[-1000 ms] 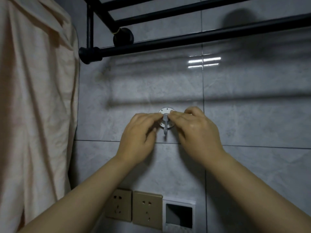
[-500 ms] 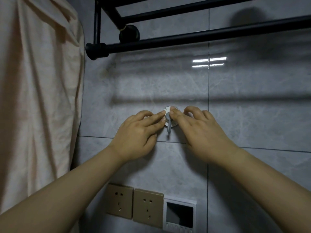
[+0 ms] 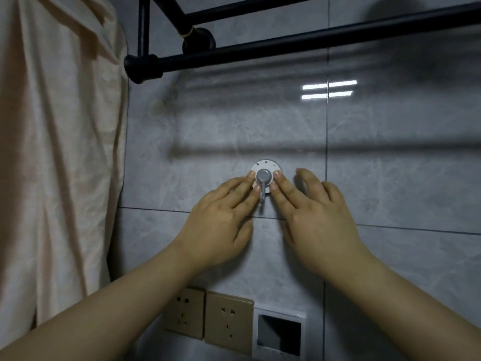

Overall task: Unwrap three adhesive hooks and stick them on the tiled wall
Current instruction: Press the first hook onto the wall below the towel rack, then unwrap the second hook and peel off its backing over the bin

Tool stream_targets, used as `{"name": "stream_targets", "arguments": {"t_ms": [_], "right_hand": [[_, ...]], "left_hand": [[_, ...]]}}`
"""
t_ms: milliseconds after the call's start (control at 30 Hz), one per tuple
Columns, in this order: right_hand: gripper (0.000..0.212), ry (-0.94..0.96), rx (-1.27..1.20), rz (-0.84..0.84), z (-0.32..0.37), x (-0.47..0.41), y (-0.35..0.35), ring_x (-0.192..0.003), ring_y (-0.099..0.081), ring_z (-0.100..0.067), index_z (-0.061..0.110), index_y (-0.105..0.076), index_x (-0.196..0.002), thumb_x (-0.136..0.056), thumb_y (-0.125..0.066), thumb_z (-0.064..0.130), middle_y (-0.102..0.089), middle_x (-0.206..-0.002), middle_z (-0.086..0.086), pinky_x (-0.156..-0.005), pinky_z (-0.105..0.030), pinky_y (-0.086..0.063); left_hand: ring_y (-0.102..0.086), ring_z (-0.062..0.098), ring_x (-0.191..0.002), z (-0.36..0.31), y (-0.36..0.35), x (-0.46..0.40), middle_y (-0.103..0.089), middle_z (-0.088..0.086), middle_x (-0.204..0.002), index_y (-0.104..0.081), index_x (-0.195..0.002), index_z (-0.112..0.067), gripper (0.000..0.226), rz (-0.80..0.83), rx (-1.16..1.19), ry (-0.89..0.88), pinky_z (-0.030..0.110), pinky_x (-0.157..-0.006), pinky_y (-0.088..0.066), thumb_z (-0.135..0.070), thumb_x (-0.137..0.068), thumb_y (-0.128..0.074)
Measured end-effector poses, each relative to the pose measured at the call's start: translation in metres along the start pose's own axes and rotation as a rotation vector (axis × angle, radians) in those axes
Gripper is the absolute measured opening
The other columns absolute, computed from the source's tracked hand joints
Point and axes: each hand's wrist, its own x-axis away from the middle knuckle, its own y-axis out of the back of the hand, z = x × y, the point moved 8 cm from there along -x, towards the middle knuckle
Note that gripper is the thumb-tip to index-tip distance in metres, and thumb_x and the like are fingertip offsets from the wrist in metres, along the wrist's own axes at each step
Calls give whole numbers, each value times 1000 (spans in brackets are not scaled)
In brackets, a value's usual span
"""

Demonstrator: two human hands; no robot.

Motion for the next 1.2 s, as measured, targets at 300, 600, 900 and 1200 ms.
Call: {"name": "stream_targets", "arguments": {"t_ms": [300,600,900,1200], "right_hand": [[59,-24,-57,1,1,2,0,-132,-40,-36,15,-48,-136,-80,-58,29,-48,-144,-2,-96,-46,-40],[54,-89,-331,11,-1,15,6,-145,-15,-31,19,-46,-137,-86,-50,33,-46,-146,3,-106,-46,-18],[25,-401,-1094,-53,47,118,-29,-95,-51,-5,17,-65,-107,-86,-57,28,-59,-99,9,-81,-6,-34],[9,-791,-1591,385,168,266,-111,-79,-59,0,29,-64,-93,-90,-59,22,-64,-93,4,-68,-13,-48]], "left_hand": [[-47,25,-132,1,5,0,-46,3,-148,-51,-137,-17,53,-16,-73,38,35,-92,-44,-30,-86,-52],[-25,15,-144,-1,9,23,-32,-11,-155,-32,-147,-28,60,81,-16,239,35,-110,-17,-50,-92,-24],[-59,0,-89,-1,-20,139,-65,-12,-106,-65,-108,-27,22,-23,690,754,10,-77,-43,-36,-91,-54],[-62,15,-72,-45,-99,331,-67,7,-83,-64,-80,-15,17,24,1100,1415,8,-58,-47,-11,-93,-54]]}}
